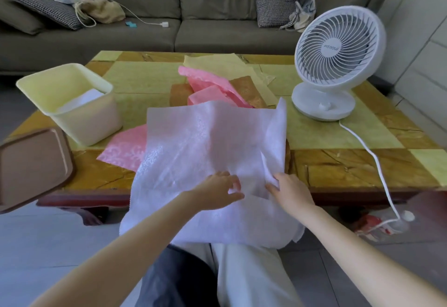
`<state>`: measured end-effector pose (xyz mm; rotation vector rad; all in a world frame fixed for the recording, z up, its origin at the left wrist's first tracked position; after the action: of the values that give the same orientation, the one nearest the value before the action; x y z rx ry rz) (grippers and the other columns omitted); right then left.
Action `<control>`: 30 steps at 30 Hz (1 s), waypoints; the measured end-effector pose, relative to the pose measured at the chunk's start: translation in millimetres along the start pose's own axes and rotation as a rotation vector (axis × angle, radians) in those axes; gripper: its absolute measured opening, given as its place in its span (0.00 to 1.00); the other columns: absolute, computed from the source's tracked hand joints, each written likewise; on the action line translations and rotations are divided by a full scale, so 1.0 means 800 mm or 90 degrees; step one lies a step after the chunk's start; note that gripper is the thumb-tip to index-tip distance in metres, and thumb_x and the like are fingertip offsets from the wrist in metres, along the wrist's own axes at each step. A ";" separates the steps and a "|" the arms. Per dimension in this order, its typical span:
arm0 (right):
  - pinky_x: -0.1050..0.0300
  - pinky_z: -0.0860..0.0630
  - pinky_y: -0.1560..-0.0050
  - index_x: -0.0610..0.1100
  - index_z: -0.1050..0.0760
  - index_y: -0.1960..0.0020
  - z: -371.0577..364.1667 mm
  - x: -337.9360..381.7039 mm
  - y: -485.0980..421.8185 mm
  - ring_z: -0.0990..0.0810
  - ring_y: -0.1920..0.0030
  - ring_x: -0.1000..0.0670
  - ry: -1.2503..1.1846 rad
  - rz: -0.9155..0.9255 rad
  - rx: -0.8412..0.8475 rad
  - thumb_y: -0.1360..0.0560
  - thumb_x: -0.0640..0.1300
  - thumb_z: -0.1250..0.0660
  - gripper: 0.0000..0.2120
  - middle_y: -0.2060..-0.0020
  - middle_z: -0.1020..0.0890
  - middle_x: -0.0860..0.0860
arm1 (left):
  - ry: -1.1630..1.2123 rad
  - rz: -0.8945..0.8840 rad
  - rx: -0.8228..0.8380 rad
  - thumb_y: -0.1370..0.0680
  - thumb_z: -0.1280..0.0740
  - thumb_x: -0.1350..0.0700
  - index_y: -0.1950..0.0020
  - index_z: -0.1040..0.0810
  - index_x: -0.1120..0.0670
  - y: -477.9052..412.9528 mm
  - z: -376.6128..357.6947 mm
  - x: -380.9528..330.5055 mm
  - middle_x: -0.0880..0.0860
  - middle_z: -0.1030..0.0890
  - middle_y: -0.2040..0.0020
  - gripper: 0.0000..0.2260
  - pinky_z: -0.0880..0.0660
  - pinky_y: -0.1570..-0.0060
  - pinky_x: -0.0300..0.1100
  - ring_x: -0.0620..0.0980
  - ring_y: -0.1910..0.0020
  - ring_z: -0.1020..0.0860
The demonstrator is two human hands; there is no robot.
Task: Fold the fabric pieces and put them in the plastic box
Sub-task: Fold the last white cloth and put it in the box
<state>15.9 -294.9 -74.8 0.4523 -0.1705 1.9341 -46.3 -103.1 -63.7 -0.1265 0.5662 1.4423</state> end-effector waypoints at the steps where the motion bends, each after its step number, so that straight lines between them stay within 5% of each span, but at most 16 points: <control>1: 0.60 0.37 0.70 0.46 0.31 0.62 0.005 -0.006 0.002 0.24 0.63 0.48 -0.021 -0.002 0.001 0.22 0.52 0.39 0.13 0.66 0.25 0.52 | -0.003 0.002 0.017 0.23 0.37 0.45 0.41 0.25 0.52 0.002 -0.003 -0.002 0.53 0.25 0.44 0.15 0.33 0.41 0.43 0.52 0.42 0.29; 3: 0.57 0.39 0.71 0.49 0.35 0.66 0.021 -0.018 0.002 0.27 0.67 0.51 -0.043 -0.022 -0.031 0.23 0.53 0.38 0.16 0.69 0.28 0.53 | -0.014 0.005 0.033 0.23 0.35 0.45 0.41 0.26 0.53 0.006 -0.004 -0.005 0.54 0.25 0.44 0.16 0.34 0.45 0.42 0.52 0.43 0.30; 8: 0.53 0.35 0.62 0.49 0.39 0.67 0.063 -0.084 0.009 0.27 0.60 0.43 -0.013 -0.157 -0.140 0.23 0.51 0.39 0.17 0.67 0.29 0.49 | -0.034 0.017 0.026 0.22 0.35 0.50 0.43 0.26 0.56 0.008 0.003 -0.017 0.56 0.24 0.45 0.12 0.33 0.48 0.43 0.55 0.44 0.28; 12: 0.52 0.28 0.54 0.42 0.28 0.43 0.059 -0.122 0.027 0.24 0.47 0.42 0.018 -0.232 -0.101 0.21 0.45 0.41 0.10 0.48 0.22 0.44 | -0.035 0.025 0.002 0.21 0.36 0.52 0.44 0.27 0.57 0.010 0.007 -0.027 0.54 0.24 0.46 0.11 0.35 0.54 0.40 0.53 0.49 0.27; 15: 0.52 0.27 0.46 0.40 0.30 0.37 0.054 -0.095 0.031 0.25 0.41 0.44 -0.106 -0.121 -0.105 0.21 0.46 0.40 0.15 0.41 0.24 0.45 | -0.047 0.022 -0.012 0.21 0.37 0.51 0.44 0.27 0.56 0.010 0.014 -0.034 0.54 0.23 0.47 0.10 0.34 0.55 0.41 0.54 0.49 0.26; 18: 0.59 0.29 0.48 0.47 0.30 0.35 0.047 -0.044 0.036 0.25 0.41 0.52 -0.188 0.008 0.056 0.23 0.56 0.38 0.20 0.44 0.25 0.56 | -0.054 0.026 -0.026 0.22 0.36 0.51 0.43 0.26 0.55 0.010 0.022 -0.041 0.55 0.23 0.47 0.10 0.30 0.53 0.44 0.56 0.49 0.25; 21: 0.59 0.28 0.51 0.51 0.34 0.34 0.031 -0.020 0.041 0.24 0.44 0.53 -0.090 0.048 0.176 0.27 0.60 0.35 0.25 0.46 0.25 0.56 | -0.051 0.037 -0.059 0.22 0.35 0.50 0.44 0.26 0.54 0.014 0.029 -0.042 0.55 0.22 0.47 0.10 0.28 0.52 0.45 0.56 0.50 0.25; 26: 0.53 0.32 0.37 0.49 0.44 0.26 0.024 -0.035 0.048 0.36 0.31 0.47 0.103 0.094 0.142 0.25 0.53 0.34 0.33 0.31 0.35 0.48 | -0.026 0.046 -0.060 0.23 0.35 0.49 0.46 0.25 0.54 0.034 0.030 -0.024 0.54 0.22 0.49 0.10 0.30 0.55 0.43 0.54 0.53 0.24; 30: 0.53 0.35 0.32 0.46 0.44 0.26 0.004 -0.041 0.053 0.36 0.30 0.46 0.150 0.063 0.152 0.27 0.53 0.31 0.36 0.29 0.35 0.48 | -0.018 0.064 -0.015 0.23 0.35 0.47 0.46 0.25 0.54 0.051 0.026 -0.002 0.53 0.22 0.49 0.13 0.30 0.53 0.43 0.53 0.52 0.25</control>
<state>-11.2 -341.1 -80.5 0.3734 0.1949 2.0980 -79.2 -90.3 -34.7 -0.0976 0.5389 1.5472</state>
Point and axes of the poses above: each hand's wrist, its own y-axis away from the middle knuckle, its own z-axis out of the back of the hand, x = y × z, the point moved 1 cm from there along -y, towards the middle knuckle
